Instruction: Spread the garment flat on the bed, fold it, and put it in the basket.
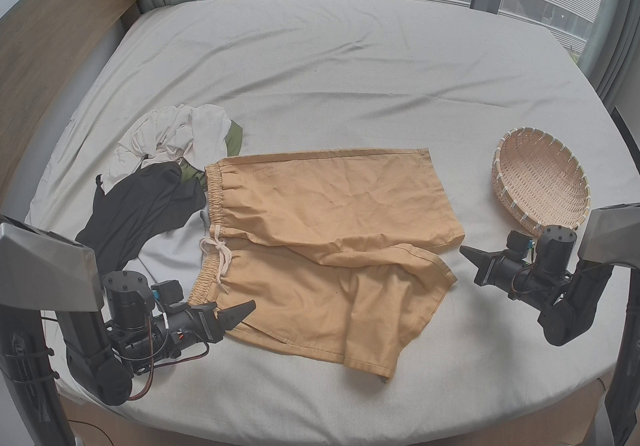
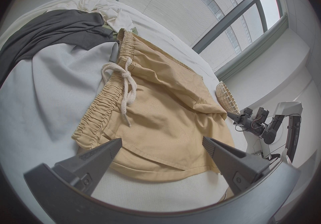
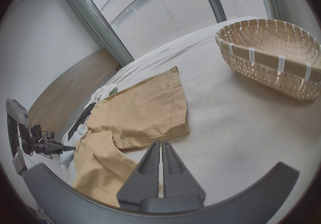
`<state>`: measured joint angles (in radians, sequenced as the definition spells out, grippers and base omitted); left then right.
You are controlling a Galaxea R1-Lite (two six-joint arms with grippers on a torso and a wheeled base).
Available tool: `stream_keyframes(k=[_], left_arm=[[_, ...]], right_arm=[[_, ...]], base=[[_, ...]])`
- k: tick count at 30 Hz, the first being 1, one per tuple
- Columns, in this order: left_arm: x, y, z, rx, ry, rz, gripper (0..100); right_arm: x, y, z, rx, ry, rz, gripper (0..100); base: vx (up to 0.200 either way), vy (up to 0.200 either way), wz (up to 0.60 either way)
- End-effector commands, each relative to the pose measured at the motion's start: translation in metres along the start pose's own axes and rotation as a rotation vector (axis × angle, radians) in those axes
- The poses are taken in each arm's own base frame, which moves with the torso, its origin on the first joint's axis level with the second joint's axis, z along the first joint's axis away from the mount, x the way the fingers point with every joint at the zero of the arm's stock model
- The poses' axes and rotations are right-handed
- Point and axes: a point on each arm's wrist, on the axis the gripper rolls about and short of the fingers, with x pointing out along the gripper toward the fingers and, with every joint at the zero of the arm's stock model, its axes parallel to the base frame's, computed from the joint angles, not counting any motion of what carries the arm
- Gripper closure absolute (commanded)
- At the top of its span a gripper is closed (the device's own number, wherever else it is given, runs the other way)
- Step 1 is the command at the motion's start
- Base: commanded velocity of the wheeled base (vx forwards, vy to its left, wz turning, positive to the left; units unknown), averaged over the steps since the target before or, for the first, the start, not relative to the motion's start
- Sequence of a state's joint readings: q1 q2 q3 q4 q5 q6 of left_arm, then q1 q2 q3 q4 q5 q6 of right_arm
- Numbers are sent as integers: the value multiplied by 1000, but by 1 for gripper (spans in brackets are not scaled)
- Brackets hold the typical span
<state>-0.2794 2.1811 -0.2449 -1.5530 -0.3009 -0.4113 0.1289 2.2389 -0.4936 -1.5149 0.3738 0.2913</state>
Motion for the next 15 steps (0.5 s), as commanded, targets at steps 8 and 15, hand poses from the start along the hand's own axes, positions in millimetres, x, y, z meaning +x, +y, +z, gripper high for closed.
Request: stream_keyframes(k=[8, 15], left_arm=[[0, 0, -1, 0, 2, 1, 0], [0, 0, -1, 0, 2, 1, 0]], right_arm=[[-35, 58, -33, 173, 182, 99, 0], [-18, 58, -64, 239, 268, 45, 0]], base=[[0, 0, 0], [0, 0, 0]])
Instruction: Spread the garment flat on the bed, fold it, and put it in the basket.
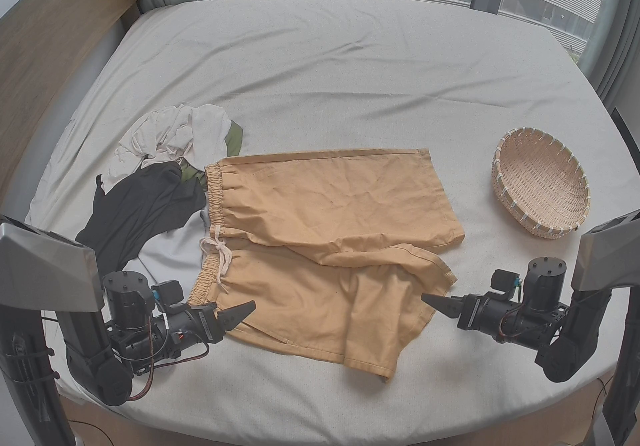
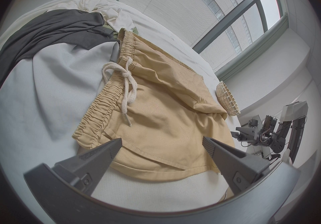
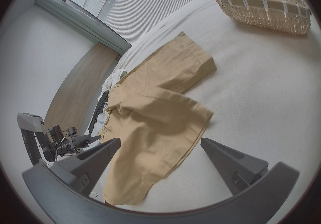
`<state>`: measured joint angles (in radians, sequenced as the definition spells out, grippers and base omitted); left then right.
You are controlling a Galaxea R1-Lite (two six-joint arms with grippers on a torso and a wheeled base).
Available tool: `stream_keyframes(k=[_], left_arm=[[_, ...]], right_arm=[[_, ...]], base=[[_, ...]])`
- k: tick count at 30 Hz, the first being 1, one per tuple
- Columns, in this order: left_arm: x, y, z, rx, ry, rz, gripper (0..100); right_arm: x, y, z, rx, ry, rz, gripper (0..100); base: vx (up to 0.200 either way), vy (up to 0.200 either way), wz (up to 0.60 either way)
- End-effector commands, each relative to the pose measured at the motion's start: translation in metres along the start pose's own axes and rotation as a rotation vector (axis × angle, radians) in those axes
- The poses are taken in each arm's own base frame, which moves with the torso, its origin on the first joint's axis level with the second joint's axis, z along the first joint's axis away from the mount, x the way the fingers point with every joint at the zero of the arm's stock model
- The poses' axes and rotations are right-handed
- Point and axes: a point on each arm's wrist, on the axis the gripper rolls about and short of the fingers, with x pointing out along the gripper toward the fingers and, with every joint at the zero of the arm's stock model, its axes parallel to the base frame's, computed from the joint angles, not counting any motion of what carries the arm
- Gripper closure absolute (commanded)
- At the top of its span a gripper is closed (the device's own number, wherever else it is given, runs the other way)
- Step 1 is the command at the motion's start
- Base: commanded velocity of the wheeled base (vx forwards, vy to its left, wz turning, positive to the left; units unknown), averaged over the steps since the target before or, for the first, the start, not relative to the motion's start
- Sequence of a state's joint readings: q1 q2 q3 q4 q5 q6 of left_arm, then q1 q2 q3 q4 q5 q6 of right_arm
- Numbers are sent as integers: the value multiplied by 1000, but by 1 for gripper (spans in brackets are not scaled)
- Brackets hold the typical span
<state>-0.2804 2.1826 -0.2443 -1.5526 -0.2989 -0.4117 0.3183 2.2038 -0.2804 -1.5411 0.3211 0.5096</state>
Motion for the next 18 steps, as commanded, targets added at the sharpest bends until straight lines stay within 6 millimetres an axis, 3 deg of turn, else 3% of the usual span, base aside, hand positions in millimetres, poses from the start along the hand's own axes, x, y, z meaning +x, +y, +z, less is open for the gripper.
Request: stream_keyframes(k=[1, 13, 14, 18], left_arm=[[0, 0, 0, 1, 0, -1, 0], [0, 0, 0, -2, 0, 1, 0], [-1, 1, 0, -3, 1, 3, 0], [-1, 1, 0, -3, 1, 6, 0]], right_arm=[[13, -3, -22, 35, 79, -16, 0], [27, -6, -36, 101, 113, -37, 0], [30, -6, -38, 104, 109, -46, 100], [39, -7, -36, 132, 68, -74, 100]], base=[[0, 0, 0], [0, 0, 0], [0, 0, 0], [0, 0, 0]])
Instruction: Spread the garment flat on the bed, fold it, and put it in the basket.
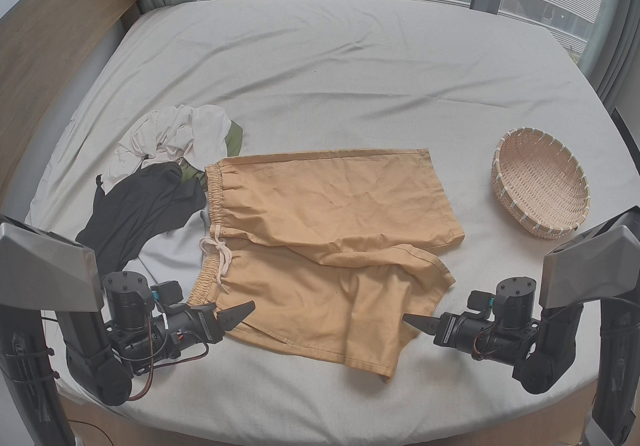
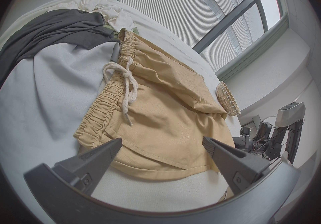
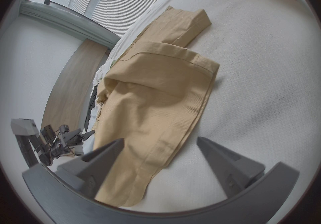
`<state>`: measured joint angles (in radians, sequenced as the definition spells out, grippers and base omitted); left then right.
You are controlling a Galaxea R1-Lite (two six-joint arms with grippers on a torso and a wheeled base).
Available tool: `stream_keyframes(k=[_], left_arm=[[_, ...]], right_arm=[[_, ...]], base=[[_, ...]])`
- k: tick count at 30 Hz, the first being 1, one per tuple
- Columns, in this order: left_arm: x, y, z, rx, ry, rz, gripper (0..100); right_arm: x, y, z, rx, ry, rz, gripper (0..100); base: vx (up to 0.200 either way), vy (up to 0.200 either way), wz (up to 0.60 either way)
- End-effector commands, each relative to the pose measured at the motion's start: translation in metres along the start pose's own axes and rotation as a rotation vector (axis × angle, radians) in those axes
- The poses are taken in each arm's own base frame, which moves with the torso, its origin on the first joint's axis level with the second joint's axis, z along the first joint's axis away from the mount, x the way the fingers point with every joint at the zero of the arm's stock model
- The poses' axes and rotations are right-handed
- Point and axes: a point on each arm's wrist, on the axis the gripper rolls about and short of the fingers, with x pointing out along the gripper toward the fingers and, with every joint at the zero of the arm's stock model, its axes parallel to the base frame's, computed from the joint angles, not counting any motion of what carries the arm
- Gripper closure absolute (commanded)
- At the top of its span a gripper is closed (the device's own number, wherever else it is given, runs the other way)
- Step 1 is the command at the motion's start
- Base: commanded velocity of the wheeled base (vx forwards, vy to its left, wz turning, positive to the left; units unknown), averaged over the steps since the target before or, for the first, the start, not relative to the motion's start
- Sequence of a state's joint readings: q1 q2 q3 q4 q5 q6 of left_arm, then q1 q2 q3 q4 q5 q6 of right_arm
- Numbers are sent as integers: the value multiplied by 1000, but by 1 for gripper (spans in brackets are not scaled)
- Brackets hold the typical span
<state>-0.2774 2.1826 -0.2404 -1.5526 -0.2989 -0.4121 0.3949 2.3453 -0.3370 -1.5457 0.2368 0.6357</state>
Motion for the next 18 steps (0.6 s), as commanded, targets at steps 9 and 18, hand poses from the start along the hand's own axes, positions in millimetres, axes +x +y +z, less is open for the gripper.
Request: stream_keyframes(k=[9, 18], left_arm=[[-1, 1, 0, 0, -1, 2, 0], [0, 1, 0, 0, -3, 2, 0]], right_arm=[[2, 0, 7, 31, -41, -9, 100], [-38, 0, 34, 20, -144, -41, 100]], base=[[0, 0, 0], [0, 0, 0]])
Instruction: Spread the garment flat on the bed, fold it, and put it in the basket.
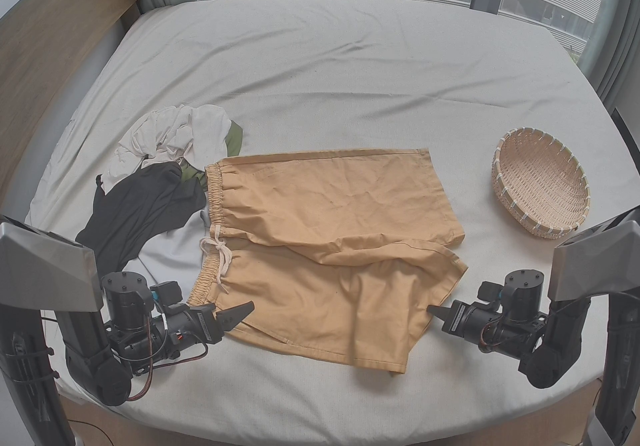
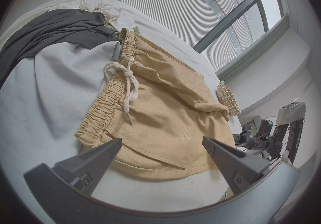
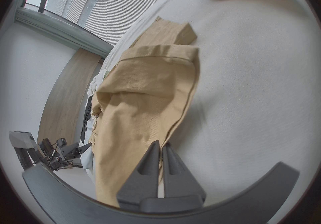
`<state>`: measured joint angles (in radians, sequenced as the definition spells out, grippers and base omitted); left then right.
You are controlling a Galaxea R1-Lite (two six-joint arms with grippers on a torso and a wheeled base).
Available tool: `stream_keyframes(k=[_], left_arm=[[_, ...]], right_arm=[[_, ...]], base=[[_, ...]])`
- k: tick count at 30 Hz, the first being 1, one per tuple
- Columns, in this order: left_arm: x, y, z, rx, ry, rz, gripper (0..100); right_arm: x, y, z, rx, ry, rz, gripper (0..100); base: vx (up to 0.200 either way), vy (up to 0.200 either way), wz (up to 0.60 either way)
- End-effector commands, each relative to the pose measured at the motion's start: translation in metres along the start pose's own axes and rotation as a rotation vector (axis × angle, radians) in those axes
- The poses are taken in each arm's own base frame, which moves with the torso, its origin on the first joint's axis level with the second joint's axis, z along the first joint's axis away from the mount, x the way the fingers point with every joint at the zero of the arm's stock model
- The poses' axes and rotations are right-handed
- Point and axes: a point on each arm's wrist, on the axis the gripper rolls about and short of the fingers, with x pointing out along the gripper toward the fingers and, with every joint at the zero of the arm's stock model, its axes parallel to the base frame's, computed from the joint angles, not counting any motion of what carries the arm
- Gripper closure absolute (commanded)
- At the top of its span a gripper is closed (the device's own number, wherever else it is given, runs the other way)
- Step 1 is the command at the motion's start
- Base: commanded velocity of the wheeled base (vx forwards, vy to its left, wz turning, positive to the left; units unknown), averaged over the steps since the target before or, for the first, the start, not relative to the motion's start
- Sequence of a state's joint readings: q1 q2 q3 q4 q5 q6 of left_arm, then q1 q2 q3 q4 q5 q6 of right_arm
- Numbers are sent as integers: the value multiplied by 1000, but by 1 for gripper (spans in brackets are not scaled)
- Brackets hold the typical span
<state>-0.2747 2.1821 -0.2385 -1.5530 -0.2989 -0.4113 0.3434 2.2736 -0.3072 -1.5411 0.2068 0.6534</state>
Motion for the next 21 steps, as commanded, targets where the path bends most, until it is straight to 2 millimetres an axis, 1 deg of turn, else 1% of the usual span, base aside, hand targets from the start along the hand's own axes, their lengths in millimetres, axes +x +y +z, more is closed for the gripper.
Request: stream_keyframes(k=[1, 3, 10, 13, 16, 20, 21], left_arm=[[0, 0, 0, 0, -1, 0, 0], [0, 0, 0, 0, -1, 0, 0], [0, 0, 0, 0, -4, 11, 0], [0, 0, 0, 1, -4, 10, 0], [0, 0, 0, 1, -6, 11, 0], [1, 1, -1, 0, -2, 13, 0], [1, 1, -1, 0, -2, 13, 0]], right_arm=[[-21, 0, 19, -15, -70, -10, 100], [-23, -3, 19, -21, -72, -22, 100], [-30, -25, 28, -50, -101, -100, 100], [-25, -36, 29, -52, -100, -127, 100], [-20, -38, 27, -52, -93, -124, 100], [-19, -36, 27, -53, -80, -99, 100], [-19, -36, 28, -53, -82, -96, 0]], base=[[0, 0, 0], [0, 0, 0], [0, 0, 0], [0, 0, 0], [0, 0, 0], [0, 0, 0], [0, 0, 0]])
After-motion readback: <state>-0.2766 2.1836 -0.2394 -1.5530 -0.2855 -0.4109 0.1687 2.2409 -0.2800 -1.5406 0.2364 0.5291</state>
